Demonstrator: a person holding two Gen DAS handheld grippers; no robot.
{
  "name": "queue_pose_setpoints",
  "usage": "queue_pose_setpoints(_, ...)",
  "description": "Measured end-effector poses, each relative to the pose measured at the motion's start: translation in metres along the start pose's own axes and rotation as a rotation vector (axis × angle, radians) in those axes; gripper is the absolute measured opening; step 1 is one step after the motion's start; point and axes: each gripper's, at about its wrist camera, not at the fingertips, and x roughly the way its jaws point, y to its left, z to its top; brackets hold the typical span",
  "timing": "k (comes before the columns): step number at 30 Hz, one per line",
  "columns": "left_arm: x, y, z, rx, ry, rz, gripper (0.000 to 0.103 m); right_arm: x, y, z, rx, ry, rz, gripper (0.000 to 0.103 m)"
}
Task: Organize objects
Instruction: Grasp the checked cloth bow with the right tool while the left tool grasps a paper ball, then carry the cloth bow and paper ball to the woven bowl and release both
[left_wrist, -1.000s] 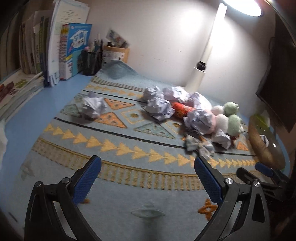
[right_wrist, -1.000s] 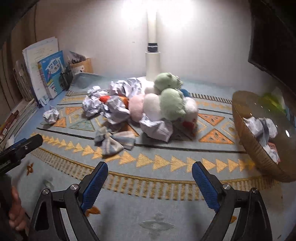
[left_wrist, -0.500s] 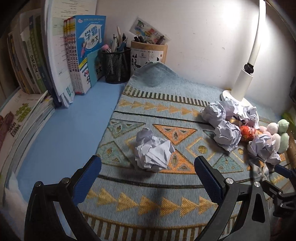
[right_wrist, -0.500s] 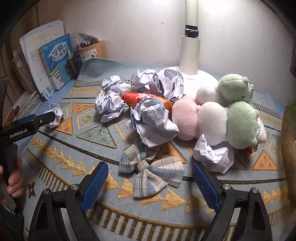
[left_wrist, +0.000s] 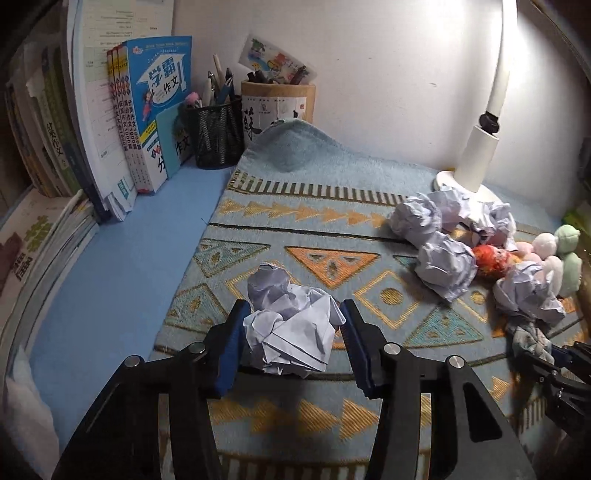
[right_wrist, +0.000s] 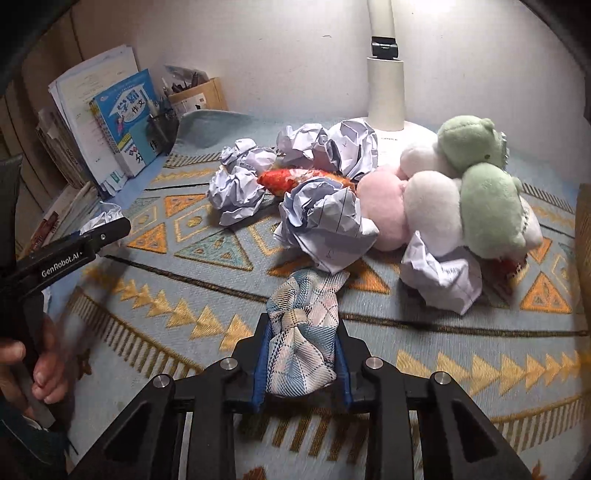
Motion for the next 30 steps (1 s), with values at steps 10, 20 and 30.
queue_pose_setpoints(10, -0.073, -0.071, -0.072, 0.03, -0.02, -0.169, 0.047, -0.073, -0.004, -0.066, -0.021, -0.021, -0.008, 0.03)
queue_pose_setpoints(20, -0.086, -0.12, -0.126, 0.128, 0.016, -0.2, 0.047, -0.077, -0.03, -0.102, 0.062, 0.031, 0.024, 0.062)
queue_pose_setpoints(30, -0.091, -0.128, -0.138, 0.169, 0.006, -0.199, 0.047, -0.075, -0.02, -0.109, 0.072, 0.024, -0.004, 0.091)
